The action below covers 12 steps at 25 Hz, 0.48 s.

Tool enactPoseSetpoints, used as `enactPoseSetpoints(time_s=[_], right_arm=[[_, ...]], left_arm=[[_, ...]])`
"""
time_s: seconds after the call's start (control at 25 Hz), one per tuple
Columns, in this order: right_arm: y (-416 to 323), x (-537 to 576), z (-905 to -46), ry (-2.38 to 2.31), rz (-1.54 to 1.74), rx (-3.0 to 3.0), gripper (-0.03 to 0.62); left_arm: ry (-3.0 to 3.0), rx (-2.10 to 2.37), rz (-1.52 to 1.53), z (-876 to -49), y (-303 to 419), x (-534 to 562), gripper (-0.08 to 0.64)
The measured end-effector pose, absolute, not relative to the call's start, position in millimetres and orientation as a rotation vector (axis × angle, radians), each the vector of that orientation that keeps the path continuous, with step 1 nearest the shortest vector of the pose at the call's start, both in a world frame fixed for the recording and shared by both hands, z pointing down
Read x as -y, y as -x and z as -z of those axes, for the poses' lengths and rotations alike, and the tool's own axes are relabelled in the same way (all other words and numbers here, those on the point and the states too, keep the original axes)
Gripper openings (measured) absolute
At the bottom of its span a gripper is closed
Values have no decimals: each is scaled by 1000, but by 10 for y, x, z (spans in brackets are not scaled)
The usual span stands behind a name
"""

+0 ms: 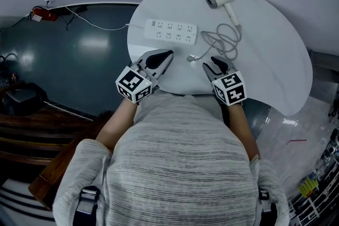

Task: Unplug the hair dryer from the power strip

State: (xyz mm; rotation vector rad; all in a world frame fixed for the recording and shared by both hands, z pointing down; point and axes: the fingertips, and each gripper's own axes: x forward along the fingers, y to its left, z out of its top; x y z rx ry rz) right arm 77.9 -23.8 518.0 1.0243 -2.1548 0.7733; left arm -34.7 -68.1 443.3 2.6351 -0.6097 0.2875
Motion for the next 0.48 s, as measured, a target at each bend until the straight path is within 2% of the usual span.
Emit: enactPoseSetpoints(time_s=[0.24,0.48], right_arm=[[-844,295,-4458,-1232,-723,2442,141],[-588,154,-4167,-1134,-626,2591,140]], left_arm=[[-2682,576,-232,-4139,307,584,6],[-2691,534,-199,-3979,244,436,6]])
